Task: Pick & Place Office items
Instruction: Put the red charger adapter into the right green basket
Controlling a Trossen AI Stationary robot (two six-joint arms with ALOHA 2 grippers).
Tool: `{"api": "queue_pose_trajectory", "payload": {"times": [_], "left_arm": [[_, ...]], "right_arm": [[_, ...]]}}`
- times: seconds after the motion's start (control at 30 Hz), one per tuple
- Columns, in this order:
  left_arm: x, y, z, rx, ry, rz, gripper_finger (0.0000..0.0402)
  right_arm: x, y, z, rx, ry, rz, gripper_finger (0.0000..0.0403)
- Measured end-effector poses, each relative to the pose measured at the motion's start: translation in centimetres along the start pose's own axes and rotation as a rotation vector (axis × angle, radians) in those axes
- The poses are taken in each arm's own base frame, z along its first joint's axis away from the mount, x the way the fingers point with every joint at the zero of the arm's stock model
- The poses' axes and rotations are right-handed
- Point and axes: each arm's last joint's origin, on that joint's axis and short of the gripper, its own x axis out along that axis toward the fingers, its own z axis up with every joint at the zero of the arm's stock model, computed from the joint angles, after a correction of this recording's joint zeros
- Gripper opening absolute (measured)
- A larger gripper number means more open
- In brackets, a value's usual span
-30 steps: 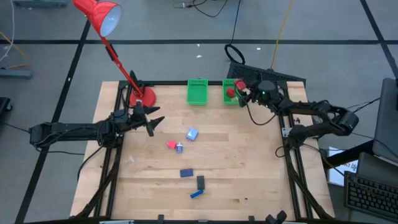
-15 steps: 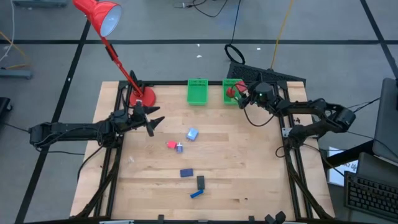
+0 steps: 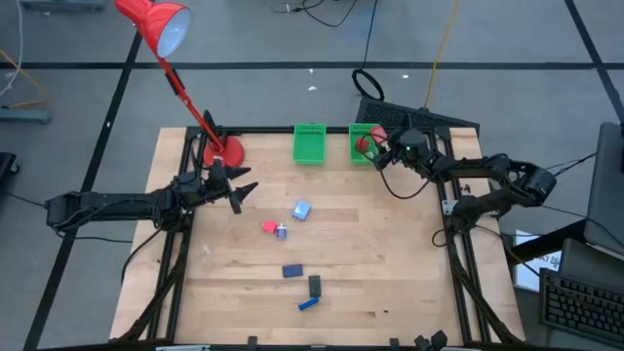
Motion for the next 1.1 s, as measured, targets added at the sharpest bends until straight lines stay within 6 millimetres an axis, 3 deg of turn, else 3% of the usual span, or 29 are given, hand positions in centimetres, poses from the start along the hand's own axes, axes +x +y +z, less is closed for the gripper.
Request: {"api": "queue_pose_trajectory", "payload": {"times": [0.3,1.1], "left_arm": [[0.0,0.0,0.0,0.0,0.0,0.0,0.0287],[0.0,0.0,0.0,0.0,0.0,0.0,0.028]], "right_arm": [[1.5,0.7,-0.8,-0.024,-0.018,0.015,0.0201],[1.5,1.0,-0.8,-0.032,-0.033,0.026,0.0201]]}}
